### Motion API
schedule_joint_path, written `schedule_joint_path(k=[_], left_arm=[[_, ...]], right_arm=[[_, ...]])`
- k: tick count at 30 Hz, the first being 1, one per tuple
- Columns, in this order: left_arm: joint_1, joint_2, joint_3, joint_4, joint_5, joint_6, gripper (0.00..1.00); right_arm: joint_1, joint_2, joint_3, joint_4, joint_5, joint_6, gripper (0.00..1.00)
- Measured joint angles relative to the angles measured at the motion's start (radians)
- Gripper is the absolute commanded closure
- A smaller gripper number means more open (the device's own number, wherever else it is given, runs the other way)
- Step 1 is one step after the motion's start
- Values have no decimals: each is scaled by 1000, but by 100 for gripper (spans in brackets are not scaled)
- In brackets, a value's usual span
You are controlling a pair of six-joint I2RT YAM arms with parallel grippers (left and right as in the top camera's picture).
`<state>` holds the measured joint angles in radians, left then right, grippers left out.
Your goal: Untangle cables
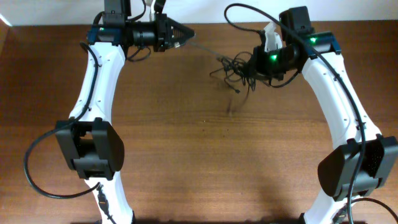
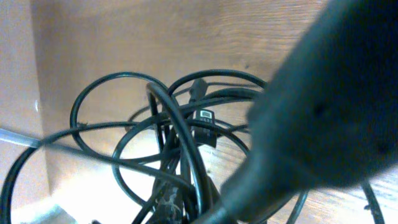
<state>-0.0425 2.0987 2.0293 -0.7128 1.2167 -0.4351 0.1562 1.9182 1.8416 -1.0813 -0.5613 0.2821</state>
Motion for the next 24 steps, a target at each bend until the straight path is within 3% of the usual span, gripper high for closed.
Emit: schedule_joint_path(k=[4,6,7,8,10,11,17,20,24], left_arm=[[9,0,23,-235,-203,142,98],[15,0,29,-301,-299,239,53],[2,0,30,-331,-335,299,40],[-17,0,30,-346,-352,333,36],[-91,0,30,-375,-377,418,37],[-124,0,30,-380,-390,443,38],[-111,0,30,-424,-486,473,48],[-133,0,30,-438,-548,480,53],[-293,0,30,-425,-649,481,53]], right_arm=[[-41,-1,16,-137,-115,-183,95],[-79,-3,36,-164,-110,-206,81],[-90,-8,41,-175,-109,-188,74],[-90,-11,42,-192,-103,-157,62],[-88,-13,45,-235,-58,-91,34],[-87,-13,45,-249,-37,-79,31],[-24,-13,46,-311,118,-26,26],[-124,-13,46,-303,149,-13,24],[-290,-13,46,-303,179,-10,22]])
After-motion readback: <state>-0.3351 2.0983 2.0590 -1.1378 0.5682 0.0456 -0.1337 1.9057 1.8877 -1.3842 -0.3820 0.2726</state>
